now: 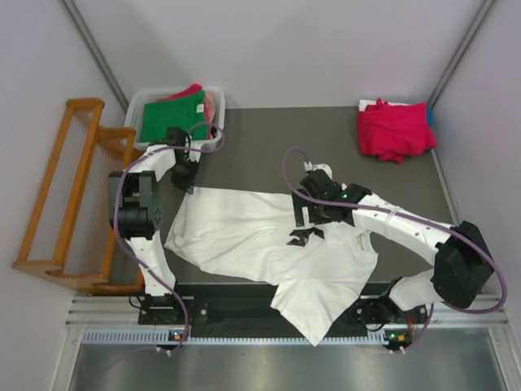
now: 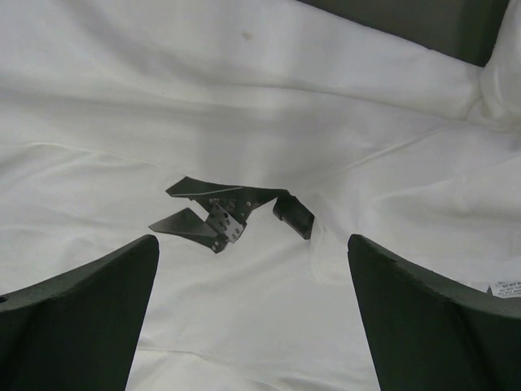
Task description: Fold and stack the t-shirts
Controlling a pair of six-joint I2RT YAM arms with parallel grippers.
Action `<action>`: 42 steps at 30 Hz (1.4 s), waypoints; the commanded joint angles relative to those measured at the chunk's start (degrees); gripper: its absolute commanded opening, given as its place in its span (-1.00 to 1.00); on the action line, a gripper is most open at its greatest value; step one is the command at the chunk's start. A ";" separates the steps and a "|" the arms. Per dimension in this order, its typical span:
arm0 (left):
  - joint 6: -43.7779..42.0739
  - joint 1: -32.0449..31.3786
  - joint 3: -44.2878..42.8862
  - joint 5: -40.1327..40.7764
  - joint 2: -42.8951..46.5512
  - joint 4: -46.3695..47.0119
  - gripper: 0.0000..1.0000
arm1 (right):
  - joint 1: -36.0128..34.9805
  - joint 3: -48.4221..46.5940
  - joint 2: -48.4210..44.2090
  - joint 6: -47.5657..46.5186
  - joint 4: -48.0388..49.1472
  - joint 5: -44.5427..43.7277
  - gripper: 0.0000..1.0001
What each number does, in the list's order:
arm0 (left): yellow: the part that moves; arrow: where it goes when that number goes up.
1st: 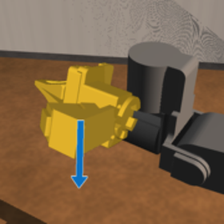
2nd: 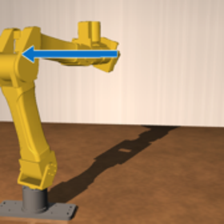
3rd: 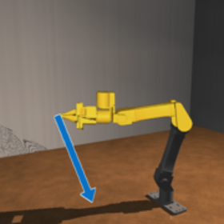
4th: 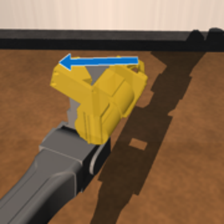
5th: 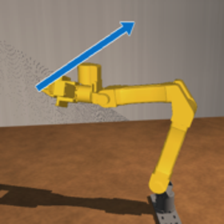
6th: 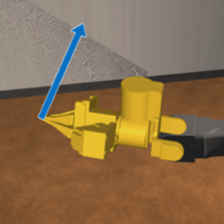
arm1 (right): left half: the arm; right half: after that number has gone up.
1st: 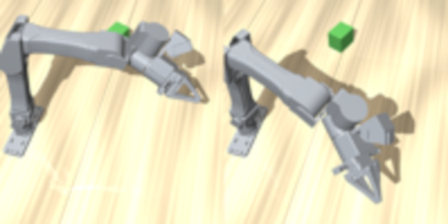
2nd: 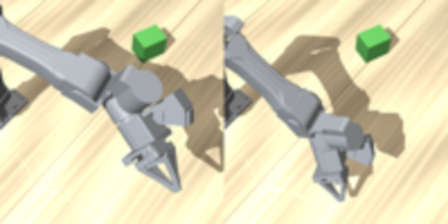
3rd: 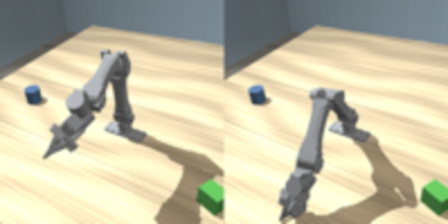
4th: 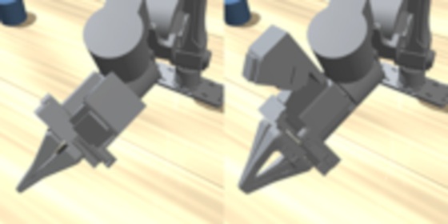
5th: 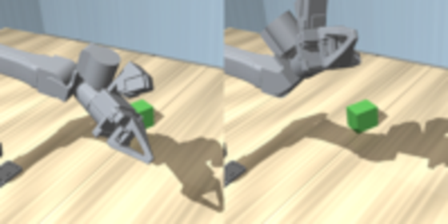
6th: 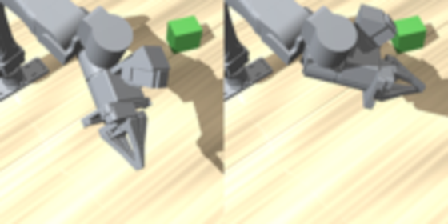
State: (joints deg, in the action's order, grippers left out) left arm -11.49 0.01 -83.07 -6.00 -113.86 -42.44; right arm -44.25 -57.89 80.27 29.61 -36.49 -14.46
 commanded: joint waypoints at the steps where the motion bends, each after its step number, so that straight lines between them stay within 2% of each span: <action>1: 0.23 0.16 0.45 1.34 2.51 2.27 -1.00 | -1.01 -2.14 -2.05 0.72 0.10 -1.80 0.99; 9: 1.11 0.51 -3.41 4.59 -1.27 3.24 -1.00 | -0.93 -1.70 -2.22 0.72 -0.07 -2.06 0.99; 15: 1.12 2.27 -9.82 5.39 -6.54 3.32 -1.00 | -1.01 -1.61 -1.61 0.45 0.28 -2.07 0.99; 22: 0.85 3.06 -17.99 9.95 -13.13 3.42 -1.00 | -0.93 -1.88 -0.55 -0.07 0.28 -2.68 0.99; 28: 1.11 5.17 -19.15 10.92 -14.02 4.20 -0.97 | -0.57 -1.09 -0.46 -0.16 0.28 -2.86 0.99; 29: 1.03 5.26 -19.24 10.92 -14.02 3.77 -0.84 | -0.57 -1.00 -0.38 -0.25 0.28 -2.60 0.99; 30: 1.03 5.26 -19.24 11.44 -13.93 3.24 -0.39 | -0.57 -1.00 -0.46 -0.25 0.19 -2.51 0.99; 32: 1.12 5.35 -18.10 12.06 -12.53 1.66 -0.08 | -0.57 -1.00 -0.81 -0.34 -0.59 -1.89 0.99; 34: -0.28 5.35 -14.17 11.63 -8.68 1.13 0.52 | -0.66 -0.82 -2.04 -0.95 -1.21 -0.67 1.00; 35: -0.81 5.35 -12.83 11.10 -7.00 0.60 0.66 | -1.18 -0.21 -2.83 -1.21 -1.74 0.47 0.99; 37: -1.95 5.44 -9.07 7.69 -0.96 -1.59 0.77 | -2.24 0.75 -4.67 -1.65 -2.44 1.97 1.00; 40: -4.06 5.35 -1.96 1.37 8.70 -5.11 0.82 | -6.01 1.37 -5.65 -1.83 -5.86 3.91 0.99; 42: -5.30 5.18 1.75 0.03 12.60 -8.27 0.84 | -10.31 1.37 -5.91 -1.57 -8.06 4.96 0.99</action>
State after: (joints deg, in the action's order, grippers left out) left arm -12.91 5.93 -86.98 0.21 -113.73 -44.51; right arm -48.14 -56.58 76.90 28.67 -40.45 -12.82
